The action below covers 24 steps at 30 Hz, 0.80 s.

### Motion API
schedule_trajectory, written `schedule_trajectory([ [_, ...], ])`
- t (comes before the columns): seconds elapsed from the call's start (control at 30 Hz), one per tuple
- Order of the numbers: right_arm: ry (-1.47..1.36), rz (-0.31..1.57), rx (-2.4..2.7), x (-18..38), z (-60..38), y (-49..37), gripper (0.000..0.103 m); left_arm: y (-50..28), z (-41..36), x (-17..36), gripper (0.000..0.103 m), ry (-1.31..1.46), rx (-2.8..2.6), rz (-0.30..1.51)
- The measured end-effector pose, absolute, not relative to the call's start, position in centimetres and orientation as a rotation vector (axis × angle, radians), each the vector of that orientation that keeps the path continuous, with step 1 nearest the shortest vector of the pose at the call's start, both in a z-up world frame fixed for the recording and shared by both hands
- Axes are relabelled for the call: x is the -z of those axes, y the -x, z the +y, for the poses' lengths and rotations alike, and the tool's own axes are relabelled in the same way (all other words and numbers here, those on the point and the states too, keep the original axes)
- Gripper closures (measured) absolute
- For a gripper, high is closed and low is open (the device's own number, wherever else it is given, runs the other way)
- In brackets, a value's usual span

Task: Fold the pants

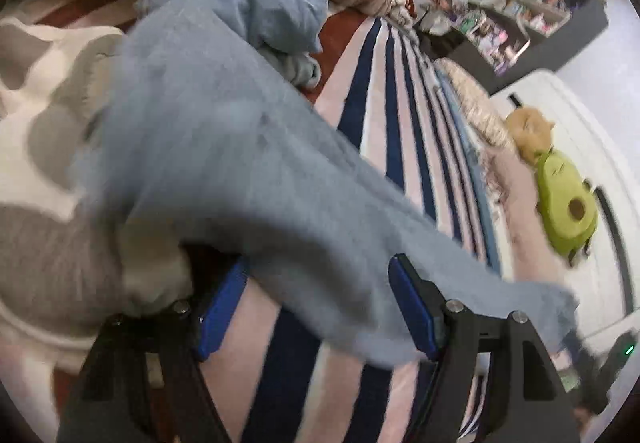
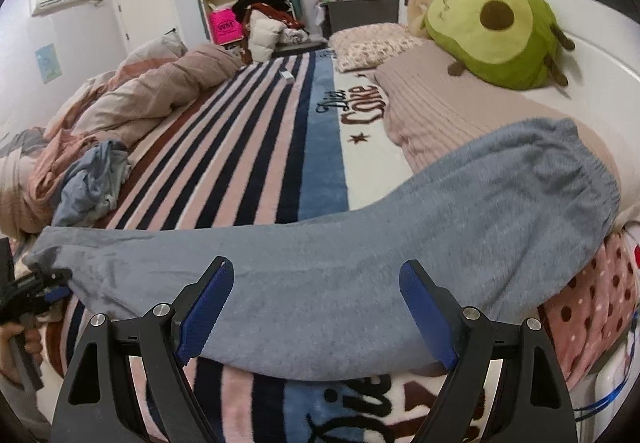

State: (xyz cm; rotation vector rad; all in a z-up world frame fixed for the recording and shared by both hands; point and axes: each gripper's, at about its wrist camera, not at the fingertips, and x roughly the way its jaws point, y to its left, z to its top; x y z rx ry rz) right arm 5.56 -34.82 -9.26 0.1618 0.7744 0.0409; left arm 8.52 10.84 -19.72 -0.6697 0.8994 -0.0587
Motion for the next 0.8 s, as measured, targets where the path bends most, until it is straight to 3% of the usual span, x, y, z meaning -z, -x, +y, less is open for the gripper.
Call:
schedule_trajectory([
  [0.13,-0.194,0.785,-0.024,10.2,-35.8,-5.8,0.021,-10.5,10.9,19.2,0.037,0.683,0.044,0.835],
  [0.2,-0.212,0.79,-0.012,10.6,-36.5,-5.9,0.021,-11.3,11.0,18.7,0.049,0.678,0.034,0.808],
  [0.27,-0.245,0.79,0.001,11.0,-37.2,-5.9,0.021,-12.4,11.3,18.8,0.053,0.686,-0.011,0.795],
  [0.4,-0.282,0.788,0.006,11.2,-37.9,-5.7,0.021,-13.3,12.1,18.7,0.084,0.706,-0.061,0.77],
  [0.47,-0.282,0.783,0.008,11.1,-37.9,-5.5,0.021,-13.4,11.9,18.0,0.094,0.666,-0.059,0.763],
  [0.8,-0.316,0.727,-0.004,10.1,-39.1,-4.2,0.021,-12.5,4.5,8.7,0.096,0.342,0.141,0.611],
])
